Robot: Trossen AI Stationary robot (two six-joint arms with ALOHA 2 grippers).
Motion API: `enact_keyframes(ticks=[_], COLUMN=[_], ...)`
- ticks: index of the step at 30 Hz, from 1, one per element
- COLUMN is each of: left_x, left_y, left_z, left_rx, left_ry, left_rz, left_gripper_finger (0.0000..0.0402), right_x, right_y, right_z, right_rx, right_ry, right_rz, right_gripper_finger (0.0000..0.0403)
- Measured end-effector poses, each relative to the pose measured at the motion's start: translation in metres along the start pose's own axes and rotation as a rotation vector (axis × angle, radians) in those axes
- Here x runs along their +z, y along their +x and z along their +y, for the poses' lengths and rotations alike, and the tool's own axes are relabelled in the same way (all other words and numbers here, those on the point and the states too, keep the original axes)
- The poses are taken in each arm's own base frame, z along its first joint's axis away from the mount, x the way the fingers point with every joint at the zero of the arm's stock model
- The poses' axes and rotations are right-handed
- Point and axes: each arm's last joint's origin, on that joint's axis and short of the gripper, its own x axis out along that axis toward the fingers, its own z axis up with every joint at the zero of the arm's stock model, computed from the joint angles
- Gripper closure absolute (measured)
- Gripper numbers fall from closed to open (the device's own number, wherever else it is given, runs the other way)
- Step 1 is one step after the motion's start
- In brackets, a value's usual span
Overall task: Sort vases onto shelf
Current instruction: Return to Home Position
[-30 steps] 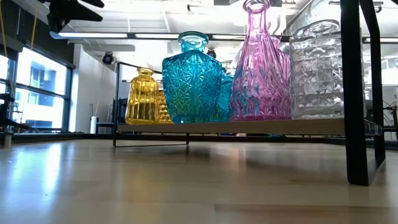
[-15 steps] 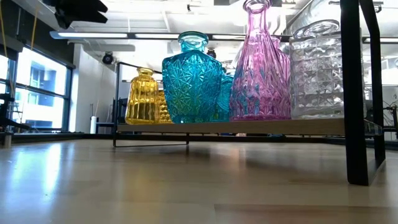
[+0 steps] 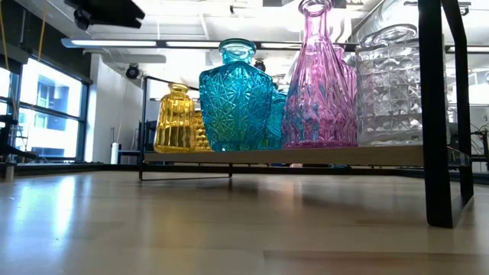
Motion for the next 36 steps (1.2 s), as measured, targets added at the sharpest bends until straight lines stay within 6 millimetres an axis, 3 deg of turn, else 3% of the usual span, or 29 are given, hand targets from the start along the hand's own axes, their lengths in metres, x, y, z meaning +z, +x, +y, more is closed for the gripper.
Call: enact_keyframes(ticks=[4, 9, 13, 18, 22, 25, 29, 36], left_x=[0.007, 0.011, 0.014, 0.018, 0.011, -0.011, -0.037, -0.055], left_y=[0.0, 0.006, 0.014, 0.028, 0.038, 0.045, 0.041, 0.019], left_z=[-0.003, -0.001, 0.005, 0.011, 0.013, 0.018, 0.03, 0.054], left_rx=[-0.026, -0.039, -0.033, -0.077, -0.184, -0.167, -0.147, -0.122], left_ry=[0.0, 0.005, 0.004, 0.02, 0.034, 0.05, 0.061, 0.018], left_rz=[-0.042, -0.045, -0.03, -0.083, -0.105, -0.049, -0.018, -0.109], left_gripper_finger=[0.0259, 0.0259, 0.0259, 0.0259, 0.0259, 0.0259, 0.0259, 0.0259], right_x=[0.007, 0.014, 0.015, -0.001, -0.012, -0.018, -0.026, -0.028], right_y=[0.003, 0.021, 0.049, 0.096, 0.115, 0.115, 0.097, 0.098], right_z=[0.007, 0.011, 0.007, -0.004, -0.012, -0.016, -0.023, -0.023], right_rx=[0.035, 0.156, 0.265, 0.436, 0.485, 0.53, 0.586, 0.612], right_ry=[-0.057, -0.218, -0.3, -0.36, -0.328, -0.322, -0.346, -0.394], right_rz=[-0.102, -0.15, -0.14, -0.039, -0.007, -0.032, -0.12, -0.105], right_gripper_finger=[0.0403, 0.0403, 0.0403, 0.0403, 0.0403, 0.0403, 0.0403, 0.0403])
